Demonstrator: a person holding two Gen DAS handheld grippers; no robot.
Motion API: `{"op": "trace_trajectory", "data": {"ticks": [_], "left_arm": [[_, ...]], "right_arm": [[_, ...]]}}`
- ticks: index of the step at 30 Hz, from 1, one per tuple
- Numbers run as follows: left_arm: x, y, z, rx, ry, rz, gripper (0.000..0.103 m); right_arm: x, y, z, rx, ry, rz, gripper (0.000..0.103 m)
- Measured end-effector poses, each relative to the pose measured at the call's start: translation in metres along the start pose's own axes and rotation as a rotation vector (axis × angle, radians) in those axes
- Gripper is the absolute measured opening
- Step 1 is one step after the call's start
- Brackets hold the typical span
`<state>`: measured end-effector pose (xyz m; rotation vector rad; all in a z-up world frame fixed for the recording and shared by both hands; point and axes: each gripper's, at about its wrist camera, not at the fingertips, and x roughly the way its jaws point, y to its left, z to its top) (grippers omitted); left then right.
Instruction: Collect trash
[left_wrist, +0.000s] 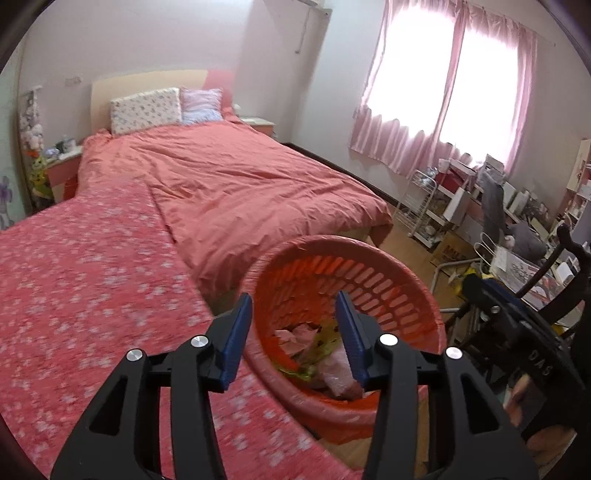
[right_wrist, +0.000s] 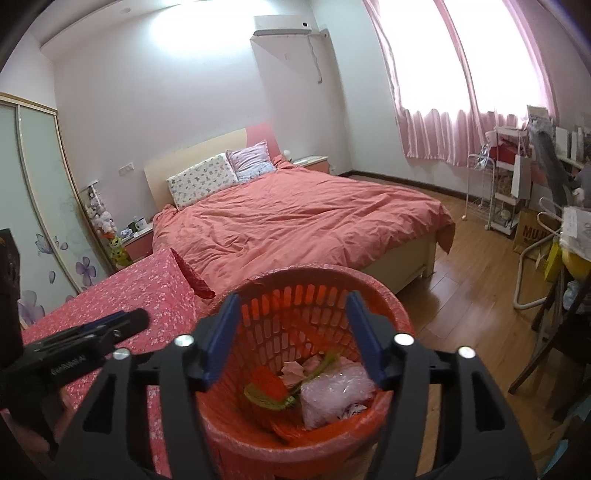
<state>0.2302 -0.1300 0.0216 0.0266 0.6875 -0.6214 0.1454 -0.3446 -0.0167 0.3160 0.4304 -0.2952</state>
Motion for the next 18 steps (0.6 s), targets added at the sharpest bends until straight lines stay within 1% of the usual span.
{"op": "trace_trajectory", "data": {"ticks": [1,2,3,4,5,6,7,8,10,11,13,16,18], "left_arm": [[-0.011,0.004,-0.003,0.001,-0.015,0.018,0.051],[-0.02,0.006,-0.005,0.0,-0.028,0.033,0.052],[-0.03,0.009,-0.008,-0.002,-0.042,0.048,0.056],[-0.042,0.012,-0.012,-0.003,-0.06,0.071,0.06],[-0.057,0.015,-0.018,-0.003,-0.08,0.101,0.063],[-0.067,0.018,-0.023,-0.005,-0.094,0.119,0.067],[-0.076,0.02,-0.028,-0.009,-0.106,0.131,0.071],[-0.086,0.022,-0.034,-0.014,-0.118,0.144,0.073],[-0.107,0.024,-0.049,-0.019,-0.141,0.18,0.082],[-0.115,0.026,-0.056,-0.02,-0.15,0.196,0.084],[-0.132,0.026,-0.071,-0.028,-0.168,0.229,0.092],[-0.152,0.024,-0.089,-0.035,-0.198,0.291,0.096],[-0.162,0.022,-0.1,-0.035,-0.212,0.318,0.098]], "right_arm": [[-0.008,0.002,-0.001,-0.001,-0.011,-0.001,0.069],[-0.015,0.003,0.0,-0.004,-0.021,-0.004,0.075],[-0.023,0.006,-0.002,-0.007,-0.034,-0.006,0.081],[-0.032,0.009,-0.004,-0.011,-0.047,-0.007,0.084],[-0.042,0.014,-0.007,-0.017,-0.06,-0.01,0.089],[-0.05,0.017,-0.01,-0.021,-0.07,-0.013,0.095],[-0.062,0.024,-0.016,-0.027,-0.087,-0.011,0.098],[-0.069,0.029,-0.019,-0.034,-0.092,-0.008,0.099],[-0.084,0.042,-0.03,-0.069,-0.084,-0.013,0.099],[-0.091,0.048,-0.037,-0.09,-0.082,-0.011,0.099],[-0.106,0.061,-0.051,-0.137,-0.079,-0.005,0.099],[-0.129,0.077,-0.075,-0.178,-0.084,-0.013,0.099],[-0.137,0.081,-0.084,-0.179,-0.074,-0.012,0.099]]}}
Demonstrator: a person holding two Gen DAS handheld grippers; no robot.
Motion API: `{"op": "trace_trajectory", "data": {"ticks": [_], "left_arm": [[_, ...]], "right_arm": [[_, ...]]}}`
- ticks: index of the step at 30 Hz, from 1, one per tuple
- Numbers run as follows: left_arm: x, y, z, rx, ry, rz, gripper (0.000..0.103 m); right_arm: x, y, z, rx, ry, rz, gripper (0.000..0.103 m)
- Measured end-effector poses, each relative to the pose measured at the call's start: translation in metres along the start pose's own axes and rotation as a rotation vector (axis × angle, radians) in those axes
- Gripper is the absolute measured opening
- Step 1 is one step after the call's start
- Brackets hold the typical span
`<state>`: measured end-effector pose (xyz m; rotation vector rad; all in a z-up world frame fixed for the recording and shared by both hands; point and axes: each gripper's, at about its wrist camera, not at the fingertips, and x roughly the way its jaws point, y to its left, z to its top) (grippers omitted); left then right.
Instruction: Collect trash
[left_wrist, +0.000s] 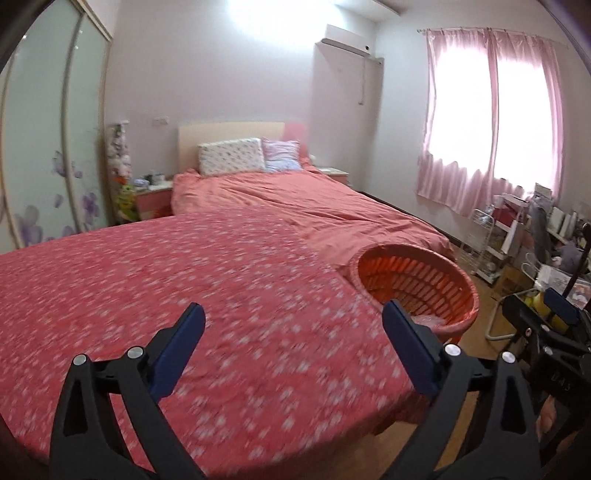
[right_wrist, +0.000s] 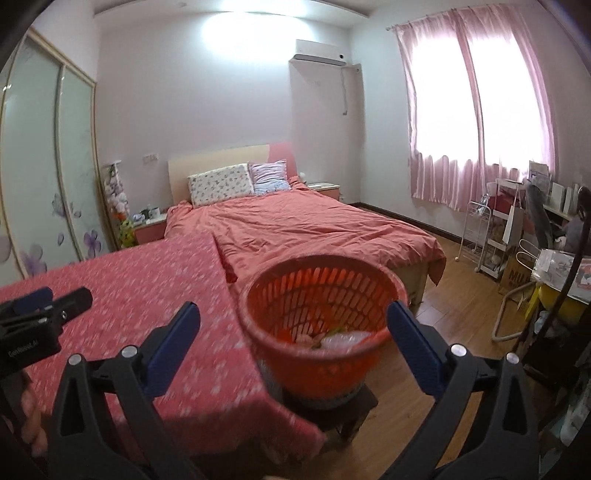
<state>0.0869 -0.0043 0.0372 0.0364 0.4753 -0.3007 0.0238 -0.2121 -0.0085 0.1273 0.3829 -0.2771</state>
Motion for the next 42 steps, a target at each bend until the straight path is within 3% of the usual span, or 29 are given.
{"op": "trace_trajectory", "data": {"ticks": [9,22,42], "left_arm": [[-0.036,0.0,-0.029,-0.018,-0.051,0.105,0.101],[-0.053,0.015,-0.051,-0.092,-0.044,0.182,0.101],[-0.06,0.011,-0.062,-0.109,-0.021,0.21,0.101]], "right_arm": [[-0.048,0.017,-0.018,-0.019,-0.04,-0.092,0.099],[-0.067,0.026,-0.027,-0.034,-0.018,-0.136,0.099],[-0.071,0.027,-0.034,-0.042,0.008,-0.166,0.099]]}}
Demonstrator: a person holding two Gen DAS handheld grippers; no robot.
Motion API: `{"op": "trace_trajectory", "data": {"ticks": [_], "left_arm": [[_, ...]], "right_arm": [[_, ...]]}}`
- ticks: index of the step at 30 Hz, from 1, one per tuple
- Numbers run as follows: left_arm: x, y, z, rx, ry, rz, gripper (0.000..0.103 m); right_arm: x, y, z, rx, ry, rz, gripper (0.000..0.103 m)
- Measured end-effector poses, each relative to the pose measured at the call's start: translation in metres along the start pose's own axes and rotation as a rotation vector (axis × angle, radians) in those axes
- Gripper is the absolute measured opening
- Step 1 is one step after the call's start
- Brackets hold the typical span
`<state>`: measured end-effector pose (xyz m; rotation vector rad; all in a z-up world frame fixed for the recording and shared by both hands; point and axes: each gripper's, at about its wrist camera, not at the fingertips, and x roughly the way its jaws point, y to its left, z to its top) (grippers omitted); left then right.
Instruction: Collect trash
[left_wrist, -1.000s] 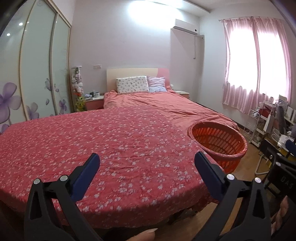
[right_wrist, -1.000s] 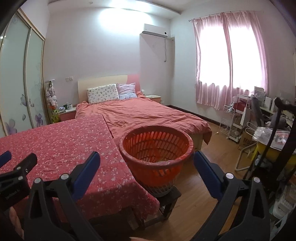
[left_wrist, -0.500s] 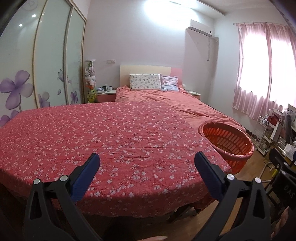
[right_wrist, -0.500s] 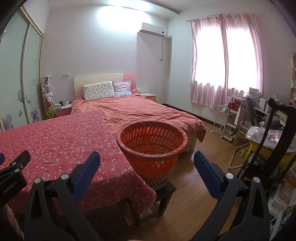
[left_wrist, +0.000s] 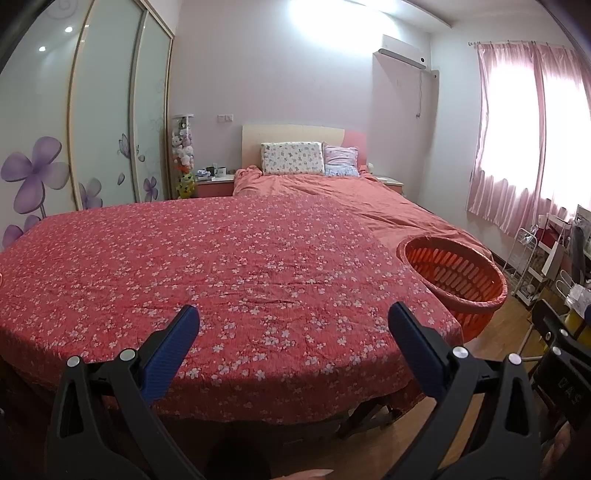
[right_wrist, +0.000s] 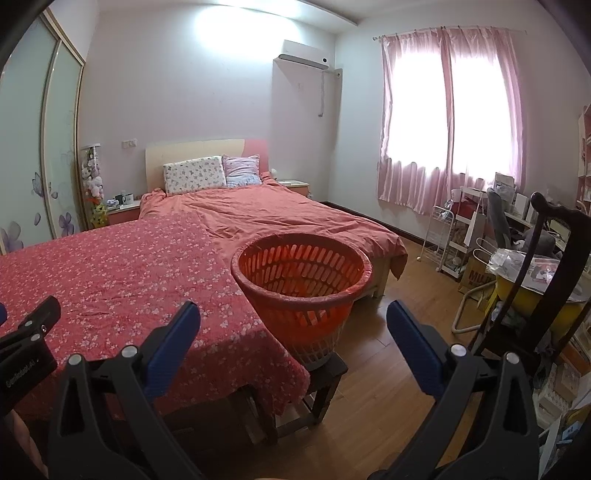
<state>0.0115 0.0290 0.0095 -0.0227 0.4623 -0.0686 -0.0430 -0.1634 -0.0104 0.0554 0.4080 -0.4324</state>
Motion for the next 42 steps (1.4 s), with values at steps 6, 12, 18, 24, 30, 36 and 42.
{"op": "trace_trajectory", "data": {"ticks": [6,12,18,24,30,36,42], "left_arm": [[0.0043,-0.0026,-0.0034,-0.003,0.041,-0.006,0.101],[0.0036,-0.0013,-0.0046,-0.012,0.053,-0.009,0.101],[0.0022,-0.0028,-0.0034,-0.01,0.051,-0.01,0.101],[0.001,-0.0021,-0.0021,-0.016,0.052,-0.012,0.101],[0.0,-0.0038,-0.0014,-0.02,0.053,-0.008,0.101],[-0.0011,-0.0047,-0.0012,-0.022,0.053,-0.008,0.101],[-0.0019,-0.006,-0.0015,-0.032,0.062,-0.008,0.101]], "right_arm": [[0.0056,-0.0006,-0.0048,0.006,0.04,-0.006,0.099],[0.0063,-0.0023,-0.0051,0.005,0.043,-0.009,0.099],[0.0061,-0.0018,-0.006,0.005,0.043,-0.007,0.099],[0.0056,-0.001,-0.0058,0.005,0.042,-0.007,0.099],[0.0055,-0.0009,-0.0057,0.003,0.042,-0.007,0.099],[0.0055,-0.0008,-0.0057,0.004,0.043,-0.007,0.099],[0.0057,-0.0012,-0.0058,0.004,0.043,-0.007,0.099]]}}
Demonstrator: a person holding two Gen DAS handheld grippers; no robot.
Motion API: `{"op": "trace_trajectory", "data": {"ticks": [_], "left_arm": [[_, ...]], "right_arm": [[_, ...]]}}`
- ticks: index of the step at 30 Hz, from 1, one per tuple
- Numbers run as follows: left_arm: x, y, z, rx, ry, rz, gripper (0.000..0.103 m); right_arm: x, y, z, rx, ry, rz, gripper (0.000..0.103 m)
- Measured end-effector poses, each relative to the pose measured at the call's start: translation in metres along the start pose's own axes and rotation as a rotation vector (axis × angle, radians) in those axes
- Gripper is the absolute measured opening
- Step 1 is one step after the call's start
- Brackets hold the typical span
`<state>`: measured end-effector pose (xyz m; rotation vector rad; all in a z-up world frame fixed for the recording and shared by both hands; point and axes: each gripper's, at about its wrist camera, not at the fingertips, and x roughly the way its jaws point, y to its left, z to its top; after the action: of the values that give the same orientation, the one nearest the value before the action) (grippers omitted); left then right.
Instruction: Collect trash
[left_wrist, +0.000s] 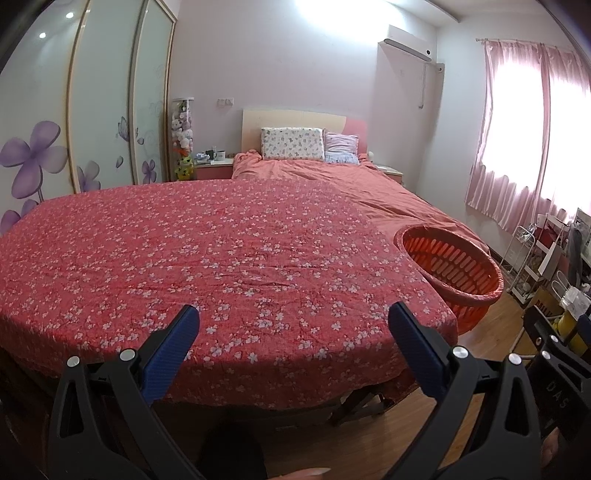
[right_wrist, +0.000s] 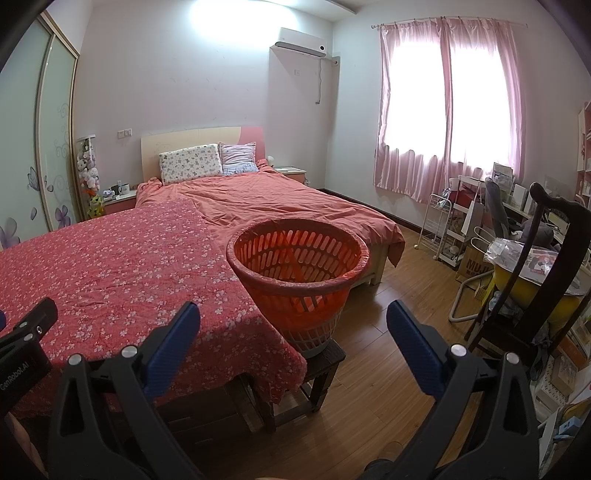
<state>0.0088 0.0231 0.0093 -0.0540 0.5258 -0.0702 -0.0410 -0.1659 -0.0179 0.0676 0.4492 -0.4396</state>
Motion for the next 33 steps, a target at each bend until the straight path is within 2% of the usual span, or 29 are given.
{"op": "trace_trajectory", "data": {"ticks": [33], "left_arm": [[-0.0005,-0.0026,-0.0012,-0.002,-0.002,0.001,0.101]], "right_arm": [[-0.003,-0.004,0.0018,0.003,-0.001,-0.002,0.099]]}}
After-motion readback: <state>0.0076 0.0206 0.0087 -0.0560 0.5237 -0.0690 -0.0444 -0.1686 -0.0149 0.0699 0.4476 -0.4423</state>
